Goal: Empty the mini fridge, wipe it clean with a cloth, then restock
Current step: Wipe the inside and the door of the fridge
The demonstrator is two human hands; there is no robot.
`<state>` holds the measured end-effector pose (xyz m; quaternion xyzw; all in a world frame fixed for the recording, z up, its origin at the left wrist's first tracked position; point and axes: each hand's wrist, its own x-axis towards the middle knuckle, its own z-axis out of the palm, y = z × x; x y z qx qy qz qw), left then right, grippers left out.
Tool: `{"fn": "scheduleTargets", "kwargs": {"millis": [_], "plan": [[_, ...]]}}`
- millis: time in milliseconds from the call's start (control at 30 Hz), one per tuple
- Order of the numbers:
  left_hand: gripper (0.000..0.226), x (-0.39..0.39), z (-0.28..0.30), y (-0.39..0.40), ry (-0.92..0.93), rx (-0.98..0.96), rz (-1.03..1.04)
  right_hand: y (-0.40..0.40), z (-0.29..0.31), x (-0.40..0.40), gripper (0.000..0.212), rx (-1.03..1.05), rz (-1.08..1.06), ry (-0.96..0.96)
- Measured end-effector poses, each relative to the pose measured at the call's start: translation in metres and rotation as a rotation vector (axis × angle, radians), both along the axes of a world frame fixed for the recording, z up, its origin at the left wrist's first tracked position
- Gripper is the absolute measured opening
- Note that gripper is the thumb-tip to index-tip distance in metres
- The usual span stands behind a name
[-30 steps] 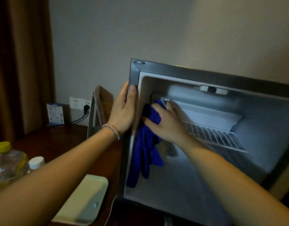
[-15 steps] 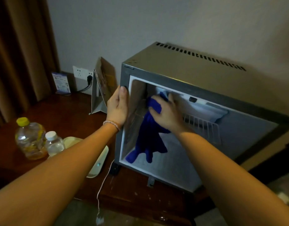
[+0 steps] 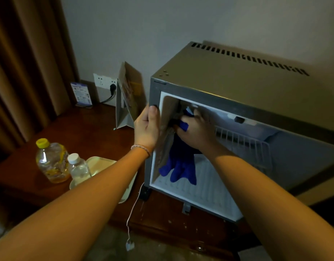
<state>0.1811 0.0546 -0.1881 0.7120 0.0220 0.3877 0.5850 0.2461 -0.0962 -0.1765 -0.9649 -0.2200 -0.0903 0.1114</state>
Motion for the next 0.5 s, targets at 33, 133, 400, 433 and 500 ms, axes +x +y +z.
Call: {"fn": "scheduleTargets", "kwargs": {"millis": [33,133,400,433,500], "plan": [[0.038,0.000,0.000,0.000,-0.008,0.007,0.004,-0.003,-0.001,0.001,0.048,0.030,-0.010,0.011],[0.040,0.000,-0.003,0.003,0.009,0.017,-0.001,-0.010,0.001,-0.002,0.047,0.071,-0.036,0.062],[0.045,0.000,-0.006,0.006,0.083,-0.007,-0.025,-0.043,0.009,-0.006,0.036,0.213,-0.097,0.018],[0.045,0.000,-0.006,0.006,0.091,-0.008,-0.025,-0.051,0.008,-0.005,0.035,0.239,-0.110,-0.020],[0.044,-0.002,-0.004,0.005,0.082,-0.020,-0.043,-0.067,0.005,-0.005,0.041,0.295,-0.173,-0.055]]}}
